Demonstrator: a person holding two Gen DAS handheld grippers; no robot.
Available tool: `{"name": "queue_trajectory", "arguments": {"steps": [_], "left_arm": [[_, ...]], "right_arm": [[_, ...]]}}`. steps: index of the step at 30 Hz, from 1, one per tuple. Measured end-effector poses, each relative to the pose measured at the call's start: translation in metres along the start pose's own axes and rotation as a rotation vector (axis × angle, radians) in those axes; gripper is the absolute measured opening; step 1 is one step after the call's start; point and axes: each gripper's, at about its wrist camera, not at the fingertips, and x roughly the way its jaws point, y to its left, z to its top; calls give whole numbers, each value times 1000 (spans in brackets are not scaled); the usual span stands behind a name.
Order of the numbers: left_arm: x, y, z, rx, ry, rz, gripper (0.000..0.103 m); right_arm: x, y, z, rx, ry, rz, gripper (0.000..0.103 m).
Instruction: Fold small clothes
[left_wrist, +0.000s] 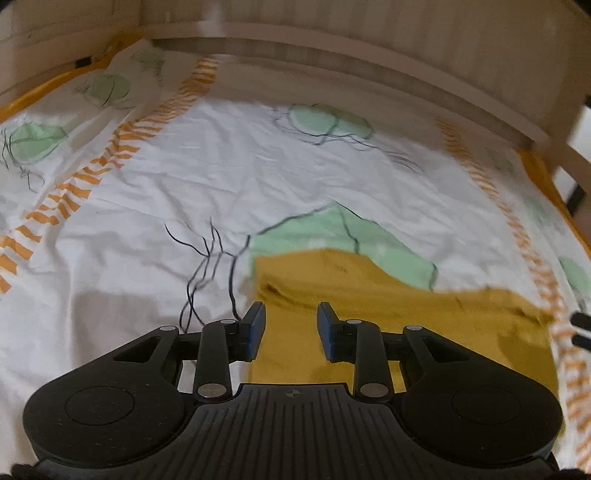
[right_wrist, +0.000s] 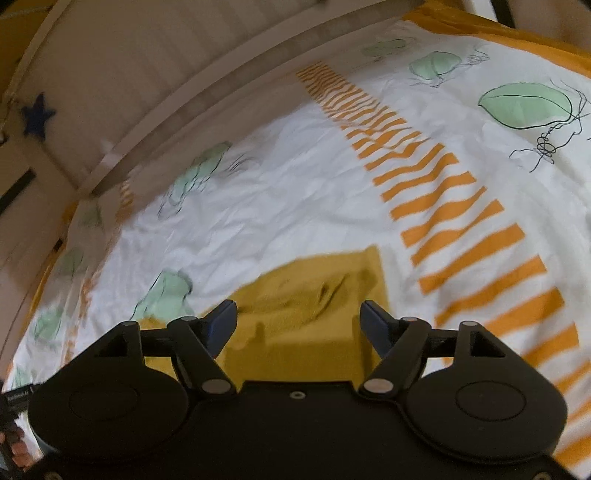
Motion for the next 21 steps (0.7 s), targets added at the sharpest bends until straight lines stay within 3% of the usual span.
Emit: {"name": "queue_trajectory", "arguments": {"steps": [6,10,16,21], "left_arm": [[-15,-18,-33,123,44,49,30],[-1,-18,-54,174,97,44,31],[29,6,-58,81,177,25,30],[43,16,-49,75,206,6,30]], "right_arm": [[-14,26,-37,-103,47,-24,81],[-11,44,-61,-192,76,-60,85],[4,66,-79,-273,99,-106,85],[22,86,-82,-309,114,-101,85]]}}
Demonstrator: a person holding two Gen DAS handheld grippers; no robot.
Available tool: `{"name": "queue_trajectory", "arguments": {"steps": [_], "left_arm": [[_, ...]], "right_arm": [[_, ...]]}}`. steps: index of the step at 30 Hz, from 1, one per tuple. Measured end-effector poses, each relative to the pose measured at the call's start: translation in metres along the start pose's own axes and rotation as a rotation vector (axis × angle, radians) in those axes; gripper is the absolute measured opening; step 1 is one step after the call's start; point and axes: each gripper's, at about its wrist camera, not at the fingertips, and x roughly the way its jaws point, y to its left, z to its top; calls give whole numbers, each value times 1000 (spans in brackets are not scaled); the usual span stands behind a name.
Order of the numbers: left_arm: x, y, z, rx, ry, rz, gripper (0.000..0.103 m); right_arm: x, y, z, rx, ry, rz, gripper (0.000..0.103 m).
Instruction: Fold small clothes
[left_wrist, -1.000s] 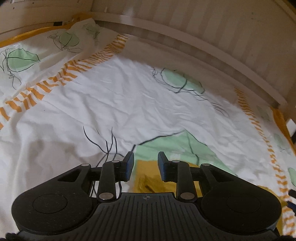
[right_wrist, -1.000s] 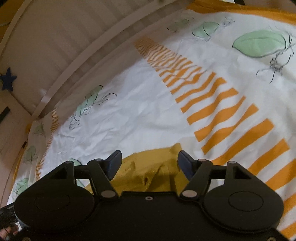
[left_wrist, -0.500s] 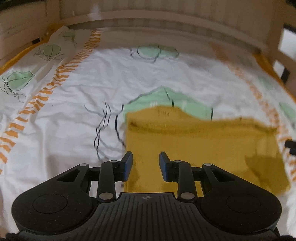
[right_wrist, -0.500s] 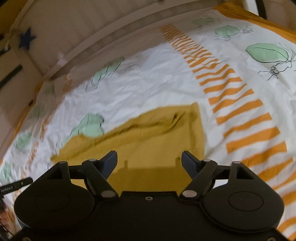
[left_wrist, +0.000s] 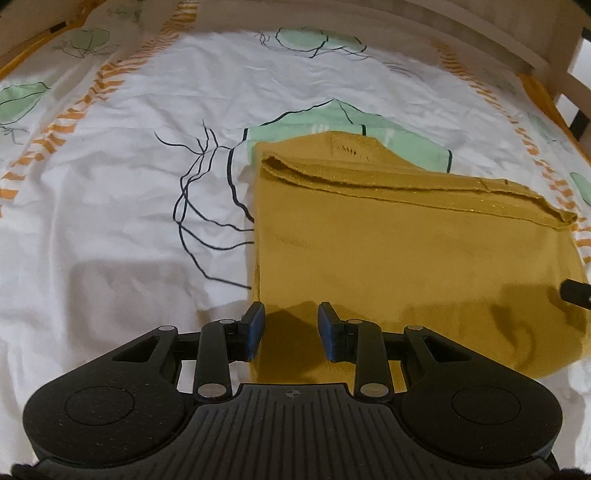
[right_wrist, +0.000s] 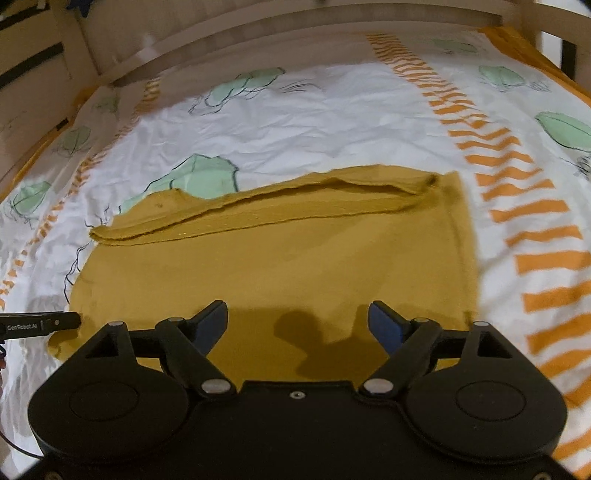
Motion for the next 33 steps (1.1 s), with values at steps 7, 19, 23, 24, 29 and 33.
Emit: {"name": "queue_trajectory", "arguments": {"steps": [7,19,23,24,29,33], "left_arm": [[-7,13,17,-62,-20,-38,30],[-9,27,33,-100,-33,-34,30],[-10,32,35,-123,-44,-32,30],[-11,34,36,-127,-46,-28,30],[-11,40,38,-154,-48,-29,30],[-12,40,38,-159,-50,-36,30]], "right_arm": [[37,23,19,-51,14,4,85],[96,18,66,-44,-7,-85,87],[109,4,82,10,-7,-106,87],[111,2,85,21,-5,-107,87],[101,-10,92,83,-46,-91,87],[82,-18,90,77,-88,-94,87]]}}
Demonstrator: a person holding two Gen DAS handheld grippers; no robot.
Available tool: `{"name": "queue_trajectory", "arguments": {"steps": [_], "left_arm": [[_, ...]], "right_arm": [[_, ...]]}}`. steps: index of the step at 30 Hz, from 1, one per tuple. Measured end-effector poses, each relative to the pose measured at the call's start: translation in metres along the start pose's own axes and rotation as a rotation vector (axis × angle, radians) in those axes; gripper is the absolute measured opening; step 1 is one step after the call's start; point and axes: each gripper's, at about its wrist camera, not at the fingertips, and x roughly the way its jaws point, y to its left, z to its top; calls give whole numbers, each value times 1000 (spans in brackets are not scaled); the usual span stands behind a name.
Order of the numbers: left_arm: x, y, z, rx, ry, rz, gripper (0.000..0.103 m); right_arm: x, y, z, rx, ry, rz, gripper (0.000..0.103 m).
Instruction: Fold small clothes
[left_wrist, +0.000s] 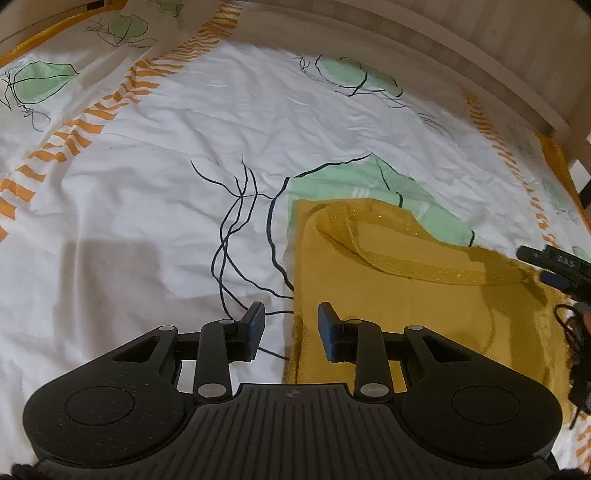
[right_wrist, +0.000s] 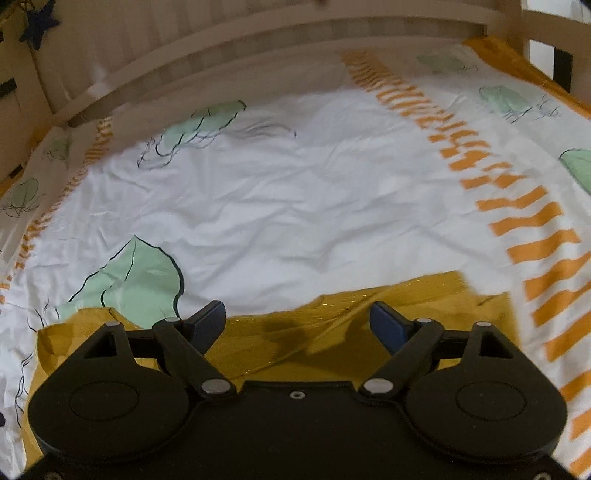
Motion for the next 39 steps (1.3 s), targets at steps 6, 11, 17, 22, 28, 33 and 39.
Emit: {"name": "queue_trajectory", "arguments": {"steps": [6,11,17,22,28,33,39], "left_arm": [[0,-2,0,7,-2,-5,30],[1,-2,-1,0,2,-6,30],[1,-2,0,2,6,-13,30],[2,0,0,-7,12,-11,30],[1,3,0,-22,10,-10,30],[-2,3,1,-27,1,-16,30],[-3,6,3,-39,-4,-13,30]], "right_arm": [[-21,9,-19,-133,31,29,87],[-12,42,-44,-299,86,57,86],[26,68,-25,-320,73,20,91],[46,70,0,-242,62,-10,89],[21,66,-1,-187,35,31,89],[8,79,-26,-275,72,93,89],[28,117,-40,-425,87,63,91]]}}
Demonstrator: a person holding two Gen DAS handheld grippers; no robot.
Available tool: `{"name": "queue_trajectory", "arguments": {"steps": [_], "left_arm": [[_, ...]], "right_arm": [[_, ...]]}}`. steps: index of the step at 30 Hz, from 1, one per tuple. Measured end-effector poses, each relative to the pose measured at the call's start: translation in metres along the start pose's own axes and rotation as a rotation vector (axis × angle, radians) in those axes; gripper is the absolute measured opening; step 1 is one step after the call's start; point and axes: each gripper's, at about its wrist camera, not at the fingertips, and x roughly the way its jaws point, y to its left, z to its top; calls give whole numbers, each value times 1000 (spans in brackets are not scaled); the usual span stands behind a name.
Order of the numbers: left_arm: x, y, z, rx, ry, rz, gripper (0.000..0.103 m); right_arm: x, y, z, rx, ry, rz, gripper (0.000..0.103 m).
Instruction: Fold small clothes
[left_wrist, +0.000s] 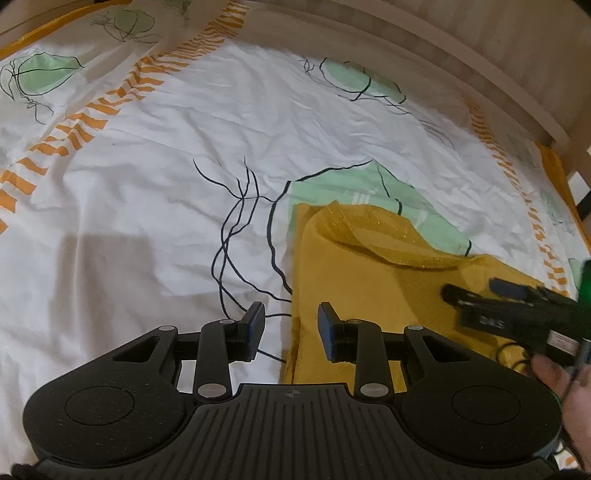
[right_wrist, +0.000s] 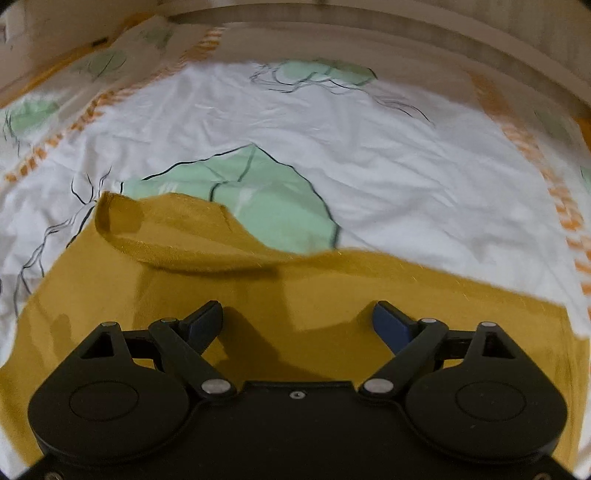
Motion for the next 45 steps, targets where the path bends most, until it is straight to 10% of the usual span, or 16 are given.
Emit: {"name": "queue_trajectory", "arguments": {"steps": [10,29,45], "left_arm": [[1,9,3,-29,3,16,30],[2,-19,-11,83,8,23,30],[33,-31,-30,135,139,93,31]], "right_arm": [[21,-11,34,210,-29,67,89],[-82,-107,-94,147,35,-148,96],[-103,-154,-140,369,62,16,102]]}}
